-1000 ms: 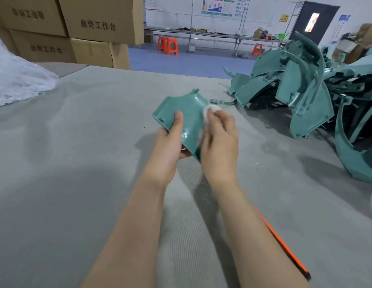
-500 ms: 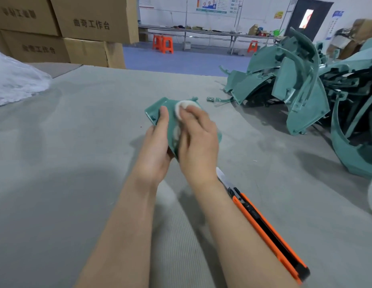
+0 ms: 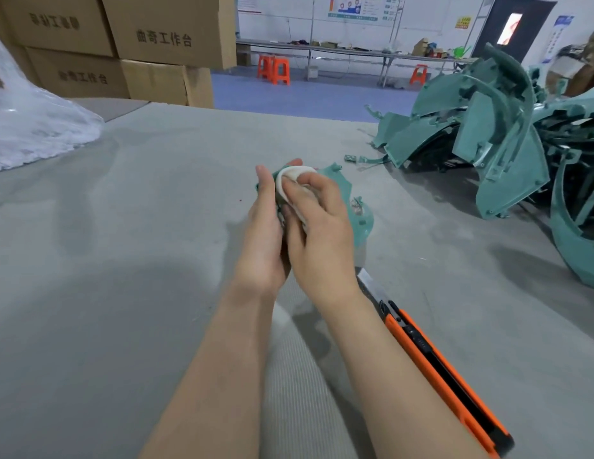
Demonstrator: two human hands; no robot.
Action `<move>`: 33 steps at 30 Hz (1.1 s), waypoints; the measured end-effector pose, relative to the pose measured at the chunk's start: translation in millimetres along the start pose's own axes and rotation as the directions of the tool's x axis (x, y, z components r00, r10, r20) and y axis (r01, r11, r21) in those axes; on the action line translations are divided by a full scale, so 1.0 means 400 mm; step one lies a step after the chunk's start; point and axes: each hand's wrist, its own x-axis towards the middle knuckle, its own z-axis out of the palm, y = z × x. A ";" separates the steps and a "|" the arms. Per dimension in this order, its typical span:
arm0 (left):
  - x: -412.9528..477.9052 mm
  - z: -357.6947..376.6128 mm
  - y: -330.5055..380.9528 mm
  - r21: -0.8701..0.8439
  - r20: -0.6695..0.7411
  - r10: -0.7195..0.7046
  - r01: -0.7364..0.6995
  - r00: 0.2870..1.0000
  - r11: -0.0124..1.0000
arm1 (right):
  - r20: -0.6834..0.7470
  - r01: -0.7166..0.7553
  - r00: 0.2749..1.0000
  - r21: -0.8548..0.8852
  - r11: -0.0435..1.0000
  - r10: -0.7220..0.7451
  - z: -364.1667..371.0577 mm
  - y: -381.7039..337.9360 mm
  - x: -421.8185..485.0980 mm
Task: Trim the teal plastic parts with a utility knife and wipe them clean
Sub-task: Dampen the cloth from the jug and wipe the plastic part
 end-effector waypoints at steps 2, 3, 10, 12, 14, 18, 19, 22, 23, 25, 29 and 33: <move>0.001 0.006 -0.003 0.055 -0.045 0.026 -0.024 0.999 0.998 | -0.034 -0.058 0.998 0.060 0.997 0.060 0.003 0.005 0.004; 0.002 0.011 -0.005 0.079 -0.061 0.040 -0.035 0.997 0.996 | -0.090 -0.077 0.993 0.051 0.996 0.081 0.003 0.011 0.008; 0.006 0.000 -0.011 0.044 -0.035 0.044 -0.043 0.998 0.998 | -0.014 -0.004 1.000 0.035 0.999 0.005 0.025 -0.005 -0.013; 0.006 -0.003 -0.006 0.040 -0.034 0.034 -0.033 0.999 0.999 | -0.024 0.014 1.000 -0.031 0.999 -0.015 0.018 0.011 -0.006; 0.007 -0.003 0.001 0.062 -0.045 0.055 -0.052 0.997 0.997 | -0.122 -0.114 0.987 -0.052 0.992 0.107 -0.003 0.049 0.015; 0.011 0.000 0.006 0.075 -0.048 0.081 -0.077 0.996 0.994 | -0.182 -0.256 0.953 -0.046 0.966 0.244 -0.022 0.069 0.013; 0.012 -0.003 0.004 0.066 -0.049 0.081 -0.078 0.995 0.995 | -0.149 -0.178 0.974 -0.050 0.983 0.169 -0.007 0.048 0.001; 0.013 -0.010 -0.002 0.028 -0.050 0.045 -0.044 0.998 0.999 | -0.046 0.036 0.998 -0.023 0.999 -0.037 0.039 -0.009 -0.027; 0.012 -0.013 -0.002 0.018 -0.048 0.034 -0.033 0.998 0.999 | -0.068 0.026 0.997 0.017 1.000 -0.024 0.040 -0.010 -0.019; 0.013 -0.017 0.001 0.033 -0.056 0.035 -0.033 0.998 0.999 | -0.140 -0.089 0.985 0.099 0.991 0.102 0.019 0.020 0.006; 0.016 -0.011 0.003 0.090 -0.079 0.052 -0.045 0.996 0.995 | -0.230 -0.193 0.957 -0.052 0.980 0.176 -0.024 0.059 0.016; 0.013 -0.014 0.005 0.062 -0.092 0.059 -0.053 0.994 0.997 | -0.106 0.012 0.994 -0.063 0.998 -0.019 0.021 0.020 -0.007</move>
